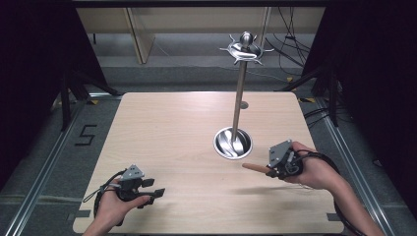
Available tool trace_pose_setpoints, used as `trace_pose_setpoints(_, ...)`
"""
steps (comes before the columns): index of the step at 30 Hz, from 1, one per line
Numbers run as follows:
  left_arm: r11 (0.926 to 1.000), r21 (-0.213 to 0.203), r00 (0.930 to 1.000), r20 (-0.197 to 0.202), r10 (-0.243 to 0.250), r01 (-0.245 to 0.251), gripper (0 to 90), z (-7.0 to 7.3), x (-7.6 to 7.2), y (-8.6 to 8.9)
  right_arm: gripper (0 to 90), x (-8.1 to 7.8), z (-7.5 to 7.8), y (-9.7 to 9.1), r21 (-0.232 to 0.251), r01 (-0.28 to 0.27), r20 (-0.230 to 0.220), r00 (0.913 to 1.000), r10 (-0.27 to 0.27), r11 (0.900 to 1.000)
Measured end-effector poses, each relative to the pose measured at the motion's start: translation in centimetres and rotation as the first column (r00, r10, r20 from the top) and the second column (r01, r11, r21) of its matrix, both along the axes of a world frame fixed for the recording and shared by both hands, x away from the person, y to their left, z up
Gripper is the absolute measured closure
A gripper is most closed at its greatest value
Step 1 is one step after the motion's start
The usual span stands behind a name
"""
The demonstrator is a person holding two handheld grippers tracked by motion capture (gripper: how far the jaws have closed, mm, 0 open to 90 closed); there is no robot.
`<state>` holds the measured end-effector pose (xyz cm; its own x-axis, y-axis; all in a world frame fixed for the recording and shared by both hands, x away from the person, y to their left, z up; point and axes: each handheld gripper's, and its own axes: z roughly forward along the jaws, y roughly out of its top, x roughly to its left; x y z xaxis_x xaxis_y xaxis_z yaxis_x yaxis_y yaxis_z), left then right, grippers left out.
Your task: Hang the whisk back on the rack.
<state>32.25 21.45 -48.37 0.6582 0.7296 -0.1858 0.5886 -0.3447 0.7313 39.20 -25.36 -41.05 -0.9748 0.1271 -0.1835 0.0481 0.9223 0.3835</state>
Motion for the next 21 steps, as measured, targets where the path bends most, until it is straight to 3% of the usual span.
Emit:
trace_pose_setpoints(5,1.0,-0.001,1.0,0.001,0.0,0.0,39.7,0.0,0.0,0.0,73.7,0.0,0.6,-0.3,0.079,0.041,0.04,0.9982,-0.044,0.996)
trace_pose_setpoints(7,1.0,-0.001,1.0,0.0,0.001,-0.001,39.7,0.0,0.0,0.0,73.7,0.1,1.0,-0.6,0.133,0.059,0.048,0.9967,-0.066,0.9894)
trace_pose_setpoints(10,1.0,-0.003,1.0,0.001,0.003,-0.003,39.7,0.0,0.0,0.0,73.7,0.1,1.2,-0.7,0.167,0.076,0.049,0.9952,-0.085,0.9831)
trace_pose_setpoints(12,1.0,-0.001,1.0,0.0,0.001,-0.001,39.7,0.0,0.0,0.0,73.7,0.1,1.4,-1.0,0.223,0.096,0.048,0.9929,-0.109,0.9702)
trace_pose_setpoints(14,1.0,-0.001,1.0,0.0,0.001,-0.001,39.8,0.0,0.0,0.0,73.7,0.2,1.5,-1.1,0.242,0.1,0.061,0.9911,-0.118,0.9649)
trace_pose_setpoints(16,1.0,-0.003,1.0,0.001,0.002,-0.002,39.7,0.0,0.0,0.0,73.7,0.2,1.8,-1.5,0.283,0.133,0.039,0.988,-0.15,0.9498)
trace_pose_setpoints(18,1.0,-0.003,1.0,0.0,0.004,-0.004,39.7,0.0,0.0,0.0,73.7,0.3,1.8,-1.5,0.301,0.125,0.049,0.9881,-0.146,0.9455)
trace_pose_setpoints(20,1.0,-0.003,1.0,0.002,0.003,-0.003,39.7,0.0,0.0,0.0,73.8,0.3,1.9,-1.7,0.336,0.132,0.031,0.988,-0.151,0.9325)
trace_pose_setpoints(21,1.0,-0.002,1.0,0.0,0.004,-0.004,39.7,0.0,0.0,0.0,73.7,0.3,2.0,-1.9,0.369,0.146,0.033,0.9848,-0.17,0.918)
